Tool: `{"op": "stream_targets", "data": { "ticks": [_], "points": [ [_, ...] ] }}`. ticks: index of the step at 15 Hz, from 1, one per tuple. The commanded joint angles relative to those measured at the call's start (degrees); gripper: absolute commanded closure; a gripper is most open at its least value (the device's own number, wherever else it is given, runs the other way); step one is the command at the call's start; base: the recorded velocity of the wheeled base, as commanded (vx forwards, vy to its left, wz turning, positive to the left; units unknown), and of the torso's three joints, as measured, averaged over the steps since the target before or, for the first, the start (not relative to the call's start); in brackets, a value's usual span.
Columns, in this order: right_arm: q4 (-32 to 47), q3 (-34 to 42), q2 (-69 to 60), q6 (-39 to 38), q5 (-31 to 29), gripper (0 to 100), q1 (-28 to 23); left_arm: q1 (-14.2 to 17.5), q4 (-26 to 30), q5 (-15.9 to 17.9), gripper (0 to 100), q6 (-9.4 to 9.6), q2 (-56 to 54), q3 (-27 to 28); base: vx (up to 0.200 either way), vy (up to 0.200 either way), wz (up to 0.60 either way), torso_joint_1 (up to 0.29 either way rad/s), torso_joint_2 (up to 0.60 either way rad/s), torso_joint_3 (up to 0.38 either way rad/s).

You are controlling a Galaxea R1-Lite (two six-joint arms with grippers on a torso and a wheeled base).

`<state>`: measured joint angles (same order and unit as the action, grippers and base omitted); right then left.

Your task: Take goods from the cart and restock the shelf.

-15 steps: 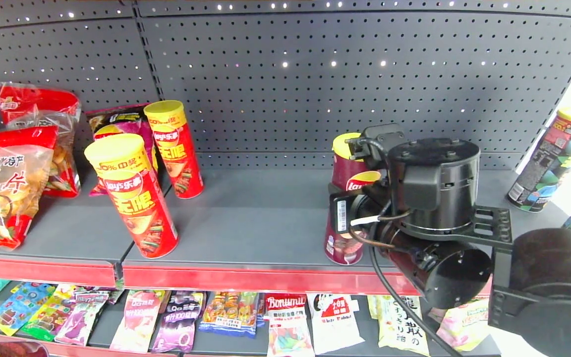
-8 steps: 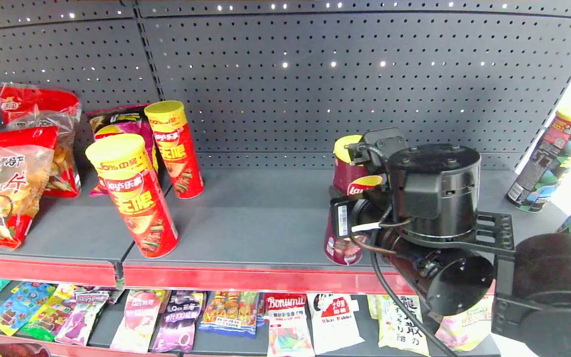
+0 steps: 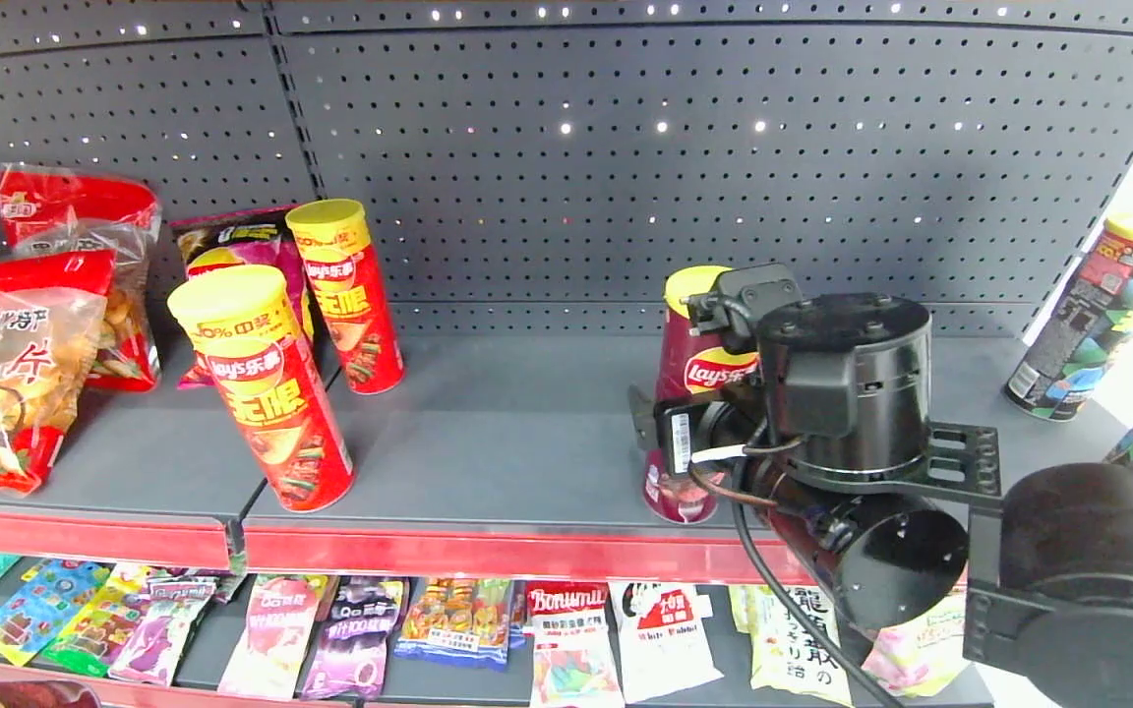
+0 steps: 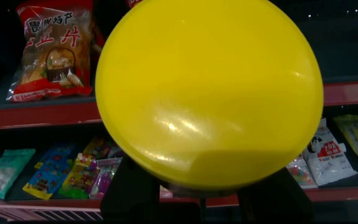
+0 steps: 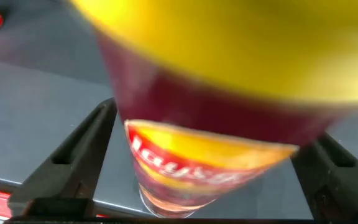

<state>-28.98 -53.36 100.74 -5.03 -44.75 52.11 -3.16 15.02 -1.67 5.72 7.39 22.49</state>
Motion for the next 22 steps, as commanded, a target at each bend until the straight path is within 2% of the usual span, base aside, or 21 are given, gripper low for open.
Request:
{"op": "stream_targets", "data": {
  "ticks": [1,5,15,19,20,22],
  "points": [
    [-0.29,0.01,-0.64,-0.06,-0.25,0,0.36,-0.01,0.01,0.00,100,0.00,0.00,0.01,0.000,0.000,0.00,0.000,0.00,0.000],
    [-0.20,2.03,-4.24,-0.41,-0.78,0,2.99,-0.01,0.01,0.00,100,0.00,0.08,0.01,0.000,0.000,0.00,0.000,0.00,0.000],
    [-0.20,15.65,-17.77,-0.33,-0.69,0,6.24,-0.01,0.01,-0.09,100,0.35,0.61,0.01,0.000,0.000,0.00,0.000,0.00,0.000],
    [-0.20,19.96,-22.17,0.02,0.37,0,-1.84,-0.01,0.01,-0.09,100,0.87,0.61,0.01,0.000,0.000,0.00,0.000,0.00,0.000],
    [-0.20,19.96,-22.87,0.20,3.00,0,-6.15,-0.01,0.01,0.00,100,0.96,0.61,0.01,0.000,0.000,0.00,0.000,0.00,0.000],
    [-0.03,20.05,-25.77,0.82,12.94,0,-11.77,-0.01,0.01,0.09,100,0.96,0.79,0.01,0.000,0.000,0.00,0.000,0.00,0.000]
  ]
}}
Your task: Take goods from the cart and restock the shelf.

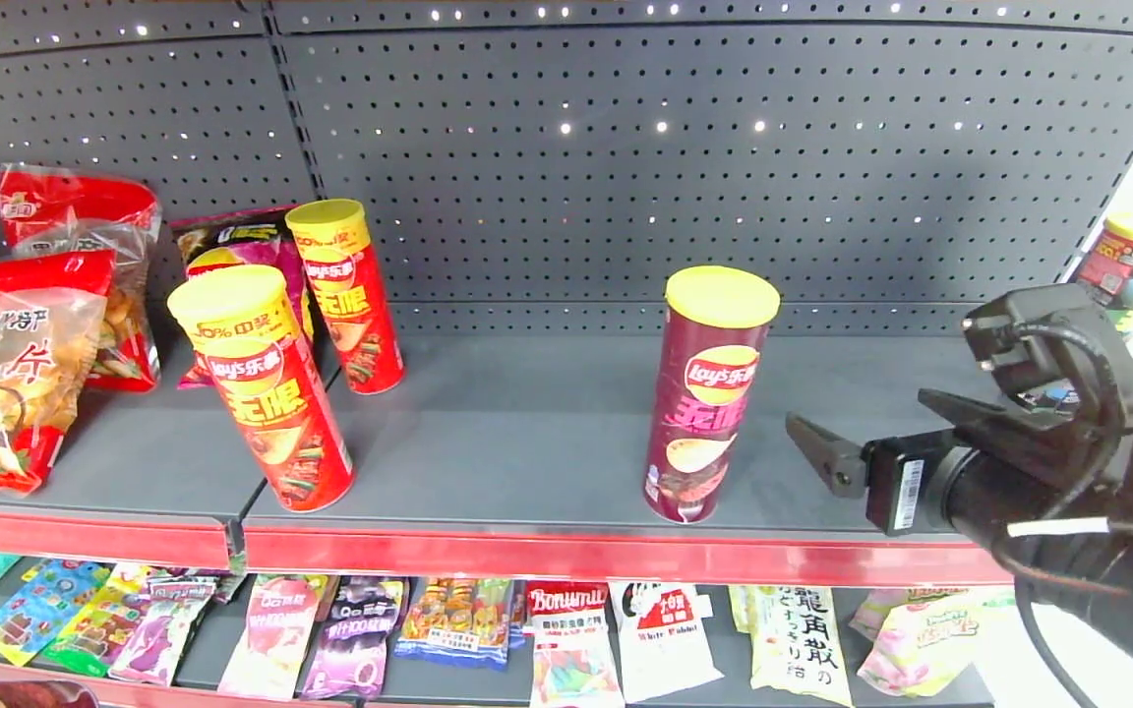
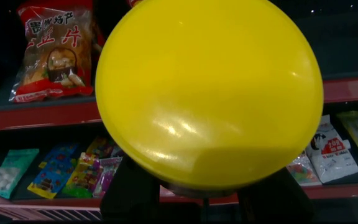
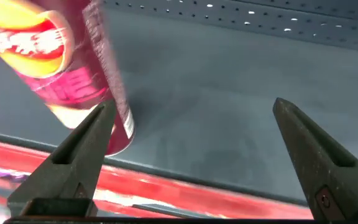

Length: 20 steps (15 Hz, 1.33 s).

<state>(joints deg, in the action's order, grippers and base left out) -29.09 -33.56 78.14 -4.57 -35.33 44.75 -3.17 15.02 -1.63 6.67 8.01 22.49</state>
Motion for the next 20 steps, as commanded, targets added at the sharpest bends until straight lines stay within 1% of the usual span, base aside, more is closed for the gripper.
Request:
{"op": "stream_targets", "data": {
  "ticks": [1,3,4,5,6,7,8,9,11,12,13,14,16,18,20],
  "points": [
    [0.17,0.25,-4.23,1.67,6.94,0,-6.08,0.01,-0.08,0.05,100,0.01,0.25,0.01,0.000,0.000,0.00,0.000,0.00,0.000],
    [0.26,0.87,-7.83,8.70,17.57,0,-12.41,-0.08,-0.08,0.23,100,0.01,0.34,0.01,0.000,0.000,0.00,0.000,0.00,0.000],
    [0.52,1.74,-9.85,9.76,19.51,0,-13.20,-0.08,-0.17,0.23,100,0.01,0.34,0.10,0.000,0.000,0.00,0.000,0.00,0.000],
    [0.61,3.94,-12.40,10.28,20.30,0,-13.20,-0.17,-0.17,0.23,100,0.10,0.60,0.27,0.000,0.000,0.00,0.000,0.00,0.000],
    [0.61,8.60,-17.67,11.25,20.47,0,-12.94,-0.17,-0.34,0.23,100,0.10,1.04,0.45,0.000,0.000,0.00,0.000,0.00,0.000],
    [0.61,11.15,-21.01,11.60,20.74,0,-12.41,-0.26,-0.34,0.23,100,0.10,1.04,0.54,0.000,0.000,0.00,0.000,0.00,0.000],
    [0.61,15.46,-26.55,12.75,21.44,0,-11.53,-0.26,-0.43,0.32,100,0.10,1.40,0.62,0.000,0.000,0.00,0.000,0.00,0.000],
    [0.70,18.44,-30.50,14.24,21.27,0,-11.70,-0.26,-0.43,0.93,100,0.10,2.19,0.89,0.000,0.000,0.00,0.000,0.00,0.000],
    [2.37,22.66,-36.04,14.59,20.30,0,-15.13,-0.26,-0.43,2.25,100,0.10,4.12,2.03,0.000,0.000,0.00,0.000,0.00,0.000],
    [7.91,23.45,-40.17,14.42,20.04,0,-22.34,-0.26,-0.52,2.60,100,0.10,6.05,3.08,0.000,0.000,0.00,0.000,0.00,0.000],
    [12.83,23.19,-42.63,13.80,20.30,0,-27.44,-0.26,-0.52,2.60,100,0.10,7.02,3.52,0.000,0.000,0.00,0.000,0.00,0.000],
    [17.40,23.28,-45.71,12.92,20.30,0,-31.13,-0.26,-0.60,2.86,100,0.01,7.55,3.61,0.000,0.000,0.00,0.000,0.00,0.000],
    [25.48,24.24,-53.09,12.92,20.30,0,-34.20,-0.26,-0.52,4.36,100,-0.08,7.46,3.44,0.000,0.000,0.00,0.000,0.00,0.000],
    [33.22,25.12,-61.62,12.83,20.65,0,-33.85,-0.26,-0.52,4.53,100,-0.16,7.37,3.35,0.000,0.000,0.00,0.000,0.00,0.000],
    [37.88,27.67,-72.25,12.75,22.94,0,-33.85,-0.26,-0.52,4.62,100,-0.25,7.46,3.35,0.000,0.000,0.00,0.000,0.00,0.000]
  ]
}}
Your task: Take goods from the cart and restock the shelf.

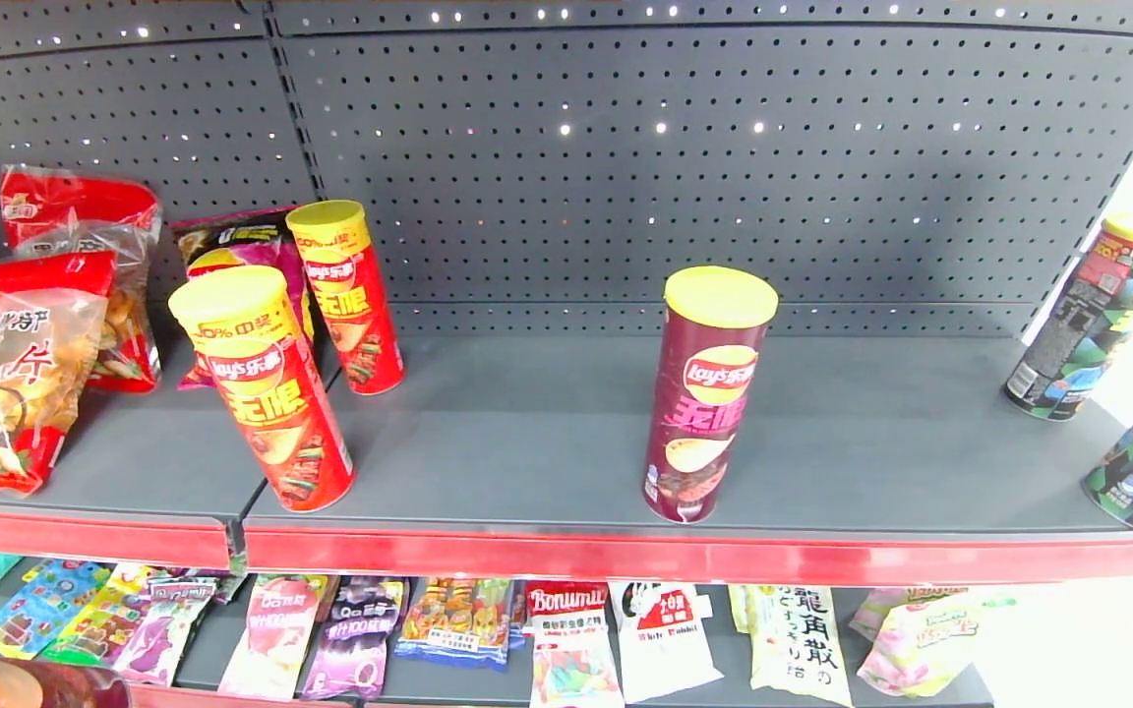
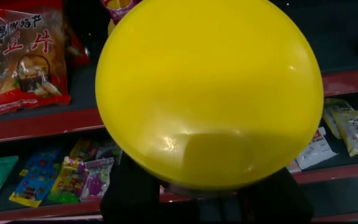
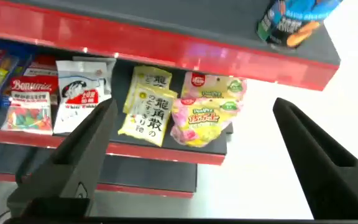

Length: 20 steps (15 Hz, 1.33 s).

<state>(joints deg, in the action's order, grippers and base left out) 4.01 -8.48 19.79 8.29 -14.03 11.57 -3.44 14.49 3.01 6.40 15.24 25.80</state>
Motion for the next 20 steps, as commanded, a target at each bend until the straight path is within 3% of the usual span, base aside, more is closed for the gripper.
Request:
{"op": "stream_targets", "data": {
  "ticks": [1,6,8,9,14,16,17,20],
  "points": [
    [4.78,2.77,-14.16,-1.35,1.90,0,-0.67,-0.08,0.01,0.07,100,-0.07,0.32,-0.04,0.000,0.000,0.00,0.000,0.00,0.000],
    [4.43,3.47,-14.07,-8.90,2.61,0,-0.67,0.01,0.01,1.30,100,-0.07,0.14,-0.39,0.000,0.000,0.00,0.000,0.00,0.000],
    [0.30,5.23,-14.07,-8.03,10.52,0,-0.67,-0.08,0.01,1.47,100,-0.34,0.05,-0.39,0.000,0.000,0.00,0.000,0.00,0.000],
    [-0.67,5.67,-14.07,-7.50,11.75,0,-0.76,-0.08,0.01,1.47,100,-0.34,-0.03,-0.48,0.000,0.000,0.00,0.000,0.00,0.000],
    [-2.17,6.38,-14.07,-6.80,7.79,0,-1.11,0.01,0.01,0.68,100,-0.25,-2.14,-1.54,0.000,0.000,0.00,0.000,0.00,0.000],
    [-6.21,7.78,-14.07,-3.81,16.23,0,-1.02,0.19,-0.08,-1.43,100,-0.07,-2.41,-1.01,0.000,0.000,0.00,0.000,0.00,0.000],
    [-6.65,7.96,-13.81,-4.07,17.72,0,-1.11,0.19,0.01,-1.52,100,-0.16,-2.58,-0.92,0.000,0.000,0.00,0.000,0.00,0.000],
    [-6.74,7.96,-12.31,-4.86,12.27,0,-5.15,0.19,0.10,-1.60,100,-0.16,-2.41,-1.36,0.000,0.000,0.00,0.000,0.00,0.000]
  ]
}}
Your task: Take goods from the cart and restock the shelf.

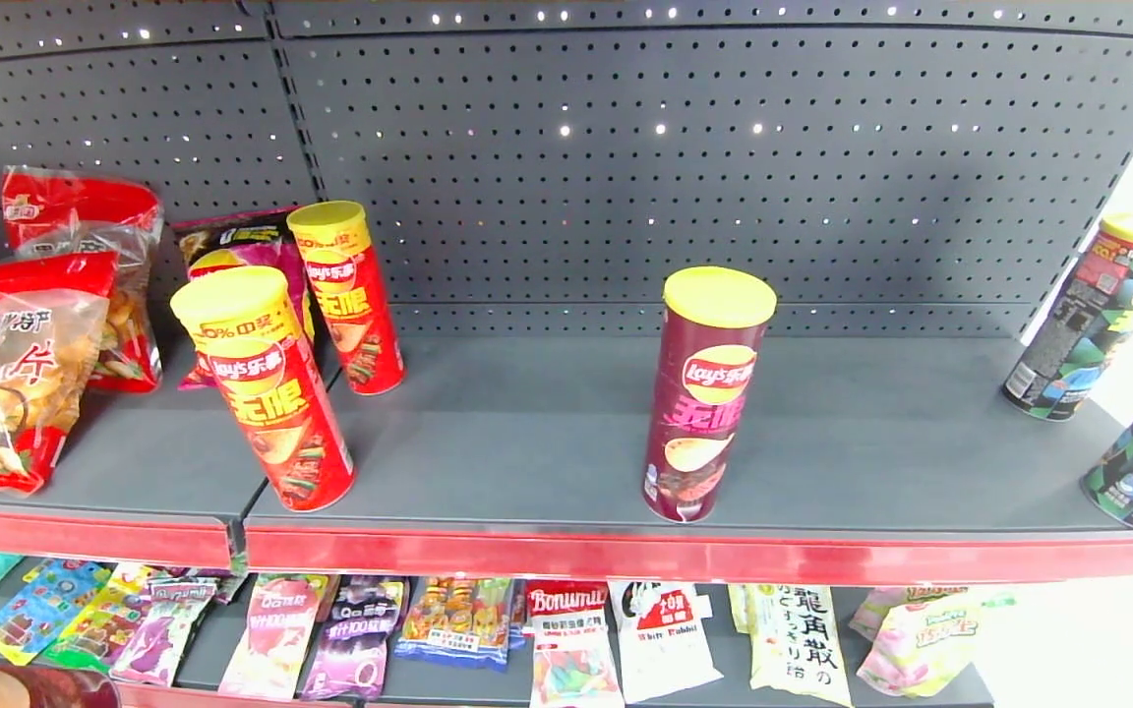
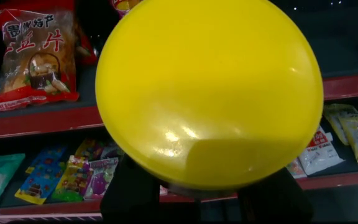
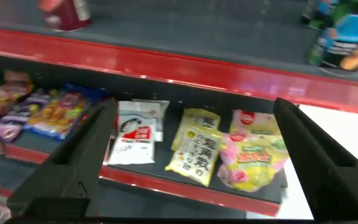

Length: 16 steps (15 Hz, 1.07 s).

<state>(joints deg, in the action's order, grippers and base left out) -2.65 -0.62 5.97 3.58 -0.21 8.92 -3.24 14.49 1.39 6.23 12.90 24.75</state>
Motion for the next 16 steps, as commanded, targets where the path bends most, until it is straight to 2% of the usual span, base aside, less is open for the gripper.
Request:
{"op": "stream_targets", "data": {
  "ticks": [1,3,5,7,10,12,14,16],
  "points": [
    [-0.08,0.09,1.85,-0.51,-1.73,0,-3.83,-0.01,0.10,0.02,100,0.01,0.02,-0.49,0.000,0.000,0.00,0.000,0.00,0.000],
    [0.01,0.09,1.59,-0.51,-1.90,0,-7.61,-0.01,0.10,0.10,100,0.10,0.73,-0.40,0.000,0.000,0.00,0.000,0.00,0.000],
    [0.01,0.18,-0.26,-0.51,-1.02,0,-14.81,-0.01,0.10,0.28,100,0.10,0.90,-0.14,0.000,0.000,0.00,0.000,0.00,0.000],
    [-0.69,0.36,-0.44,-0.60,0.91,0,-14.81,-0.01,0.10,0.54,100,0.10,0.37,-0.49,0.000,0.000,0.00,0.000,0.00,0.000],
    [0.10,0.18,-0.44,-0.60,9.88,0,-14.90,-0.10,0.01,0.90,100,0.10,0.02,-0.23,0.000,0.000,0.00,0.000,0.00,0.000],
    [0.71,0.01,-0.26,-0.68,8.56,0,-16.75,-0.10,0.10,0.90,100,0.10,-0.15,-0.23,0.000,0.000,0.00,0.000,0.00,0.000],
    [0.01,0.18,-0.26,-0.68,4.07,0,-16.83,-0.10,0.10,0.90,100,0.10,-0.51,-0.58,0.000,0.000,0.00,0.000,0.00,0.000],
    [0.62,0.53,-0.26,-0.95,6.10,0,-15.69,-0.19,0.01,1.25,100,0.10,-0.24,-0.31,0.000,0.000,0.00,0.000,0.00,0.000]
  ]
}}
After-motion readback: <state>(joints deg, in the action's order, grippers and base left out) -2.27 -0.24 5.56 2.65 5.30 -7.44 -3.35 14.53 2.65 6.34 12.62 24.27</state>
